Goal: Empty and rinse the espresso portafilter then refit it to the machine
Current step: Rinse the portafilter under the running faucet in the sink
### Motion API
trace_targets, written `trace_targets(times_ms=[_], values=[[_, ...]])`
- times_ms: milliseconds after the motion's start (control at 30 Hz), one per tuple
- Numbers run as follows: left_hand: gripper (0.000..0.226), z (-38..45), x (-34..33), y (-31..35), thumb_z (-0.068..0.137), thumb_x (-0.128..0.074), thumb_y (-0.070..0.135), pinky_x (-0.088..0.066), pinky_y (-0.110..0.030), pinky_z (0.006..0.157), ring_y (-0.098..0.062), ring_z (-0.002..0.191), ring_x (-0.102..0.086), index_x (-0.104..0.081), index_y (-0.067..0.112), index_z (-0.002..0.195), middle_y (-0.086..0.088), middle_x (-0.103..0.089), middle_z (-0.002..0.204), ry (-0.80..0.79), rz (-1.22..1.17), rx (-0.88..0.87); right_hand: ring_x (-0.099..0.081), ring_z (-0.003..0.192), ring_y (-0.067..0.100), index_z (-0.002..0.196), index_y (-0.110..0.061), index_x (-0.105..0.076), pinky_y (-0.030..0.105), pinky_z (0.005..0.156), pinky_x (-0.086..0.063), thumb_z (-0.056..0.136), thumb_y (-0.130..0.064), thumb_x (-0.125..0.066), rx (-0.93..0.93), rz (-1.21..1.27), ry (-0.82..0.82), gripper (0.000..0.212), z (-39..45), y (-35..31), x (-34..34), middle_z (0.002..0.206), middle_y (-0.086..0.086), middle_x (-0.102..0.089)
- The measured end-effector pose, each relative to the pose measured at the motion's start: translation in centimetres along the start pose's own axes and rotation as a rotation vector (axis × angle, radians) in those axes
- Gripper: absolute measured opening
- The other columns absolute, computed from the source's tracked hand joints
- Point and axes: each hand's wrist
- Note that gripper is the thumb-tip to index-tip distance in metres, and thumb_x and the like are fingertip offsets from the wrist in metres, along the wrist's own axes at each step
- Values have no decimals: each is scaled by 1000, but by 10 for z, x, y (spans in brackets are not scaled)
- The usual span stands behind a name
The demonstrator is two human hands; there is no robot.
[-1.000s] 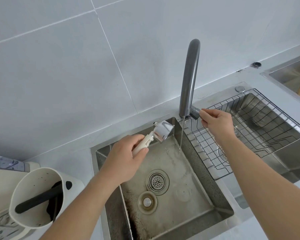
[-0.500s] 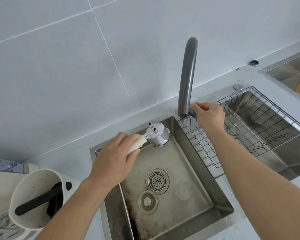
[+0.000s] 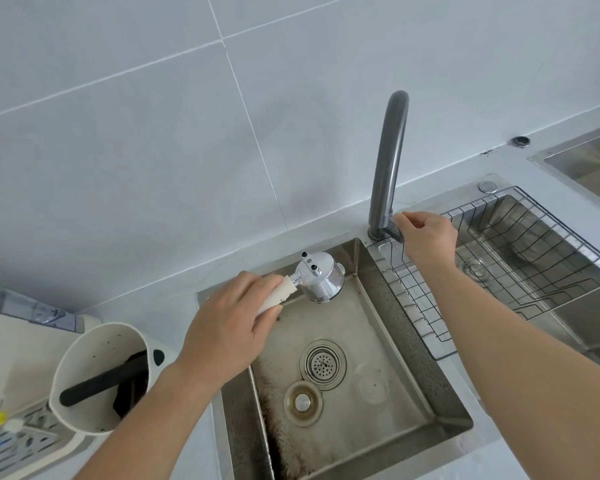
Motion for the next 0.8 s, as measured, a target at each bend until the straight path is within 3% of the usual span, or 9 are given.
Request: trace_targets(times_ms=[333,467,533,600,633,667,700,733,800], values=[[38,-36,-1,12,91,-49,41,-47,-22,71,-5,87,-55,-54,30,126,12,-57,107,-10,-202,199,-61,72,12,115,-20,-76,29,71,-50,94,-38,-62,-18,-23,-36,31,-5,1,4,96,-4,-73],[30,-44,-1,22,93,-59,26,-41,-10,71,0,90,-55,-61,31,122,19,-58,96,27,-335,289,-51,61,8,128,-27,-68,27,58,-43,94,-44,-56,-62,27,-76,41,-14,0,8,102,-4,-72],[28,-47,-1,30,94,-58,25,-43,-11,71,-3,91,-58,-62,35,119,20,-62,92,41,-417,340,-42,54,8,123,-33,-66,22,52,-36,93,-38,-57,-112,114,-94,31,-27,0,11,91,-3,-66],[26,-48,-1,38,94,-57,26,-46,-13,69,-7,88,-60,-61,45,112,18,-65,91,65,-524,397,-41,60,17,93,-23,-71,28,58,-38,91,-28,-58,-169,216,-118,14,-48,4,15,79,10,-54],[27,-48,-1,42,94,-57,27,-47,-15,68,-8,86,-61,-59,50,108,19,-65,93,73,-574,424,-47,64,24,90,-12,-74,32,66,-44,91,-24,-60,-199,257,-139,19,-61,7,17,80,14,-56],[28,-48,-1,46,95,-57,27,-49,-17,67,-9,83,-62,-59,53,104,20,-65,94,77,-621,454,-38,82,14,93,-5,-74,37,78,-51,92,-21,-62,-228,305,-161,20,-75,10,18,84,20,-63],[28,-47,-1,49,95,-57,27,-51,-19,65,-10,78,-64,-59,55,100,18,-67,91,74,-677,491,-61,112,48,96,-4,-74,41,91,-54,94,-18,-63,-260,366,-181,18,-91,12,20,91,23,-71],[28,-46,0,52,95,-56,27,-52,-21,62,-11,72,-65,-61,54,98,14,-68,85,71,-749,532,-71,92,37,95,-5,-73,44,96,-54,95,-14,-63,-293,439,-213,13,-106,14,22,99,22,-74],[25,-45,2,59,96,-56,26,-53,-23,58,-14,66,-66,-66,49,96,4,-70,78,67,-896,614,-70,91,31,94,-4,-71,41,92,-56,96,-9,-62,-339,541,-293,11,-137,17,24,99,19,-74]])
Point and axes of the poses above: each hand's wrist, its own z-axis towards the middle knuckle, its own x-axis out of the back of the hand, y = z × x
